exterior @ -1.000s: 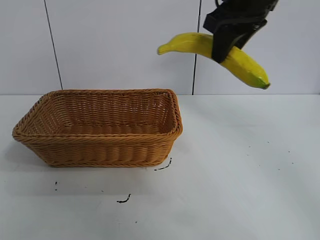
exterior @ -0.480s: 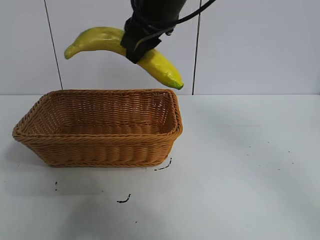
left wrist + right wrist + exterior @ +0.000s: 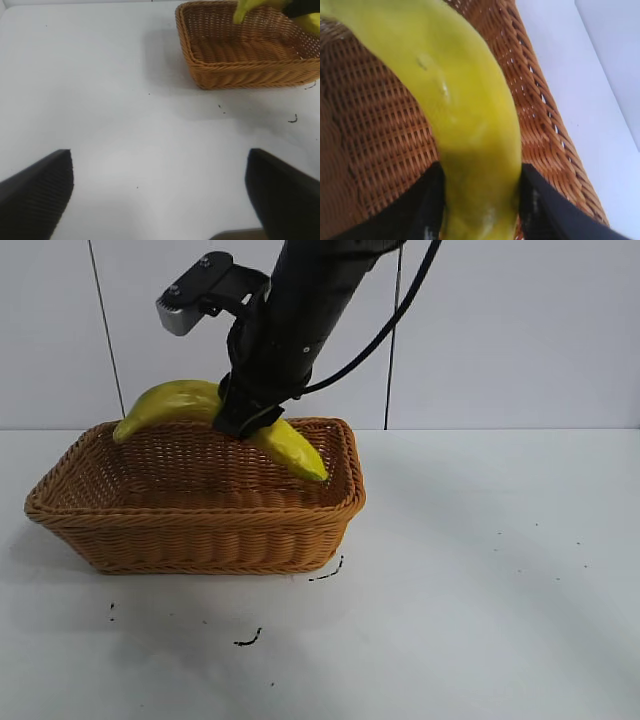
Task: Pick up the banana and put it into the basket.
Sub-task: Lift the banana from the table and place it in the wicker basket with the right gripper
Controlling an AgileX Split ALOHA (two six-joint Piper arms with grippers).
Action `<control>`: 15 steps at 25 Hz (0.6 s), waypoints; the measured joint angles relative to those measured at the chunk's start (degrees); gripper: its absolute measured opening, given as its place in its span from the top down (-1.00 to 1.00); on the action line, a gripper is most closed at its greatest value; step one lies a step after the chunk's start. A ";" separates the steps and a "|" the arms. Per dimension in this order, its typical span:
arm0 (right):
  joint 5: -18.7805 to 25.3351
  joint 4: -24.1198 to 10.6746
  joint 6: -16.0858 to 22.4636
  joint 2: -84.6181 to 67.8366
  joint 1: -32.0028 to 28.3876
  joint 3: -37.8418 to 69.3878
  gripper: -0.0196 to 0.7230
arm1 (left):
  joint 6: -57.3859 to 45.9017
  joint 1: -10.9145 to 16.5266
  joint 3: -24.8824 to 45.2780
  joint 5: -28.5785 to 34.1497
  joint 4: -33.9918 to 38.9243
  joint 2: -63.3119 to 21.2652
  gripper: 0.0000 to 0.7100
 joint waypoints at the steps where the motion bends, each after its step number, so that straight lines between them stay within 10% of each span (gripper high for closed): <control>1: -0.35 0.06 0.00 0.40 0.00 0.00 0.16 | 0.00 0.00 0.00 0.00 0.00 0.00 -0.95; 15: -1.64 2.96 0.00 1.84 0.00 0.00 -0.05 | 0.00 0.00 0.00 0.00 0.00 0.00 -0.95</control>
